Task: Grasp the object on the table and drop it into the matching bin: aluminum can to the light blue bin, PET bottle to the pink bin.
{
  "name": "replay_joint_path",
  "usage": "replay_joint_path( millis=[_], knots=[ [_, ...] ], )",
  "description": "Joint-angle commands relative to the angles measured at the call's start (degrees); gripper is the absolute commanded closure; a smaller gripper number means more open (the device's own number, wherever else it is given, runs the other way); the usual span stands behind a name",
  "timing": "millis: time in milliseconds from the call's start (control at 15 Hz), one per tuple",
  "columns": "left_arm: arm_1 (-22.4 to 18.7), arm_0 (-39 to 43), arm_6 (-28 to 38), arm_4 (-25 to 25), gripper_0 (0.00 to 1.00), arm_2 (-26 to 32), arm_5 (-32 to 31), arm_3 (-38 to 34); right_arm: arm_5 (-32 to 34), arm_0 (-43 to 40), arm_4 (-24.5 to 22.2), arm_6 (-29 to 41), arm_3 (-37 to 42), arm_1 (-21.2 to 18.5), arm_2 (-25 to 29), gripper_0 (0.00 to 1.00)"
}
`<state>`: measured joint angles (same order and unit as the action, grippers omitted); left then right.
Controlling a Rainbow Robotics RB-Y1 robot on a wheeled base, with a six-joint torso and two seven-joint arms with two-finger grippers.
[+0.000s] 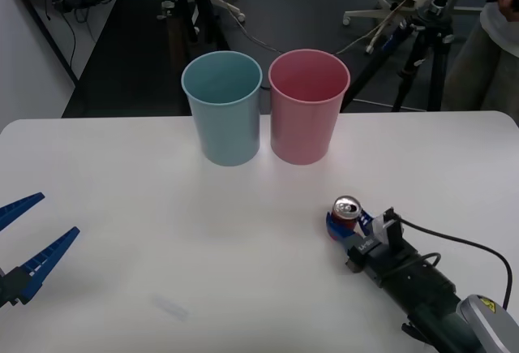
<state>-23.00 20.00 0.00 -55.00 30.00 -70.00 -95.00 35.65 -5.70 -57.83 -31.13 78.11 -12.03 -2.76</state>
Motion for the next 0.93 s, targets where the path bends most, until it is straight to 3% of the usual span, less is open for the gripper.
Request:
replay_joint_path(
  millis=[67, 467, 733, 933],
  knots=[
    [0.0, 0.0, 0.0, 0.0, 0.0, 0.0, 0.0, 0.0, 0.8, 0.0, 0.0, 0.0, -0.1, 0.0, 0.0, 1.0],
    [0.0, 0.0, 0.0, 0.0, 0.0, 0.0, 0.0, 0.0, 1.8, -0.5, -0.9, 2.0, 4.7, 0.0, 0.3, 1.0],
    [0.0, 0.0, 0.0, 0.0, 0.0, 0.0, 0.0, 0.0, -0.6, -1.4, -4.7, 11.1, 13.8, -0.8, -2.1, 1.0],
    [0.0, 0.0, 0.0, 0.0, 0.0, 0.0, 0.0, 0.0, -5.5, -2.9, -6.2, 18.4, 23.0, -3.7, -5.9, 1.0]
  ],
)
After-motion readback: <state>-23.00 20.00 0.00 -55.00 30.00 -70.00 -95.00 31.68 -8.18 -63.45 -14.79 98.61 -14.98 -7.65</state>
